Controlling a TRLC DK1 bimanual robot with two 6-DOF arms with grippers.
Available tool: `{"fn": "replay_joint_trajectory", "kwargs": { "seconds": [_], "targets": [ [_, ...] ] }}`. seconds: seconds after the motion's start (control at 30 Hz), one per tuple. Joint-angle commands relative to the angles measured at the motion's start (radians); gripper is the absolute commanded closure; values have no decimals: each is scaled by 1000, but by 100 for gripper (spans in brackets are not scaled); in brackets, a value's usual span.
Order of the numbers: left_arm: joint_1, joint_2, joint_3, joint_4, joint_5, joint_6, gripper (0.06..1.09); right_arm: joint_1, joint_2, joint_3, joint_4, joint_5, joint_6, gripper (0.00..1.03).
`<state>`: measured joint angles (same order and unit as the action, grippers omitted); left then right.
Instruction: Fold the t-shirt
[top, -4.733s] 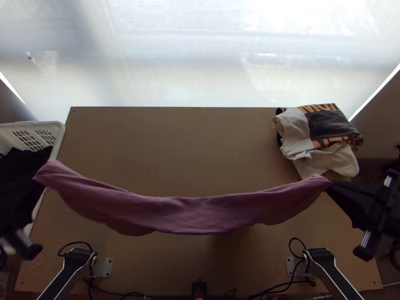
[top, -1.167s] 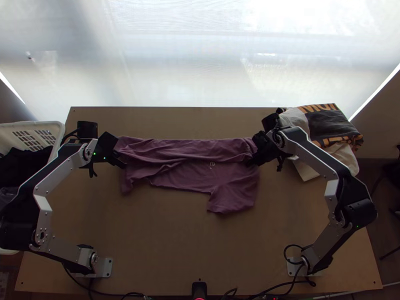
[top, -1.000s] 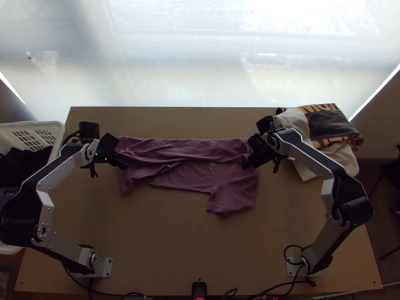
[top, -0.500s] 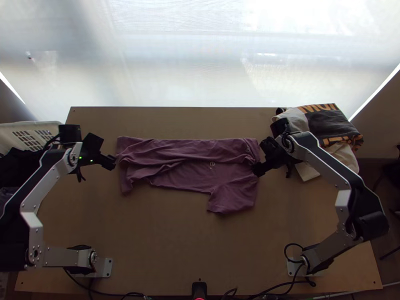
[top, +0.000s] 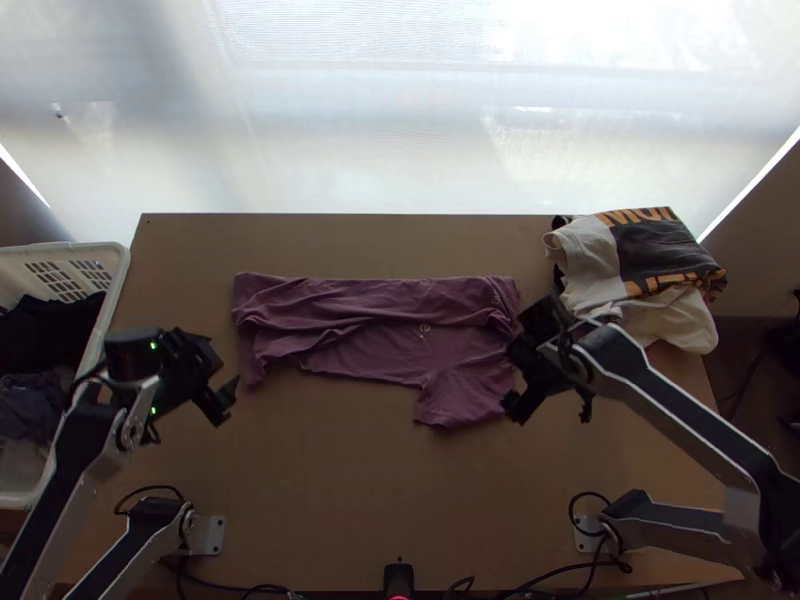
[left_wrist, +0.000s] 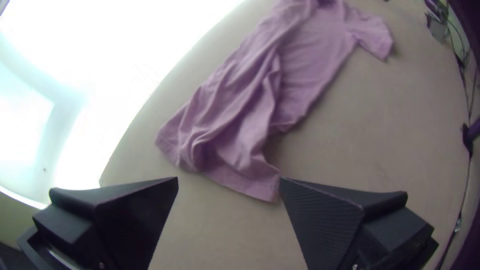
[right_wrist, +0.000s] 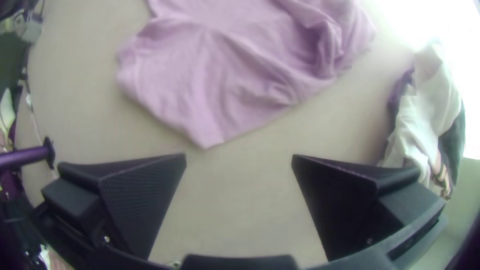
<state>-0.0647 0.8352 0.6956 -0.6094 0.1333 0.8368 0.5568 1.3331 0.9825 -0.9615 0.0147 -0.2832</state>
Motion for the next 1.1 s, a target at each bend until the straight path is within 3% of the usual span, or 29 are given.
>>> {"fn": "replay_joint_trajectory", "kwargs": {
  "seconds": [0.0,0.1,0.53,0.87,1.07],
  "targets": [
    [-156,-286,-206,-29,-57,166,11,173,-144,-154,-5,94,-7,5],
    [-158,-326,-277,34,-66,217,11,180,-164,-169,9,111,-5,7],
    [-190,-173,-378,330,-64,229,11,359,-120,-289,188,133,-5,8],
    [-192,154,-354,603,-81,200,11,402,-98,-317,330,136,27,10],
    [-185,300,-335,698,-103,196,17,397,-86,-331,397,148,26,15]
  ]
}}
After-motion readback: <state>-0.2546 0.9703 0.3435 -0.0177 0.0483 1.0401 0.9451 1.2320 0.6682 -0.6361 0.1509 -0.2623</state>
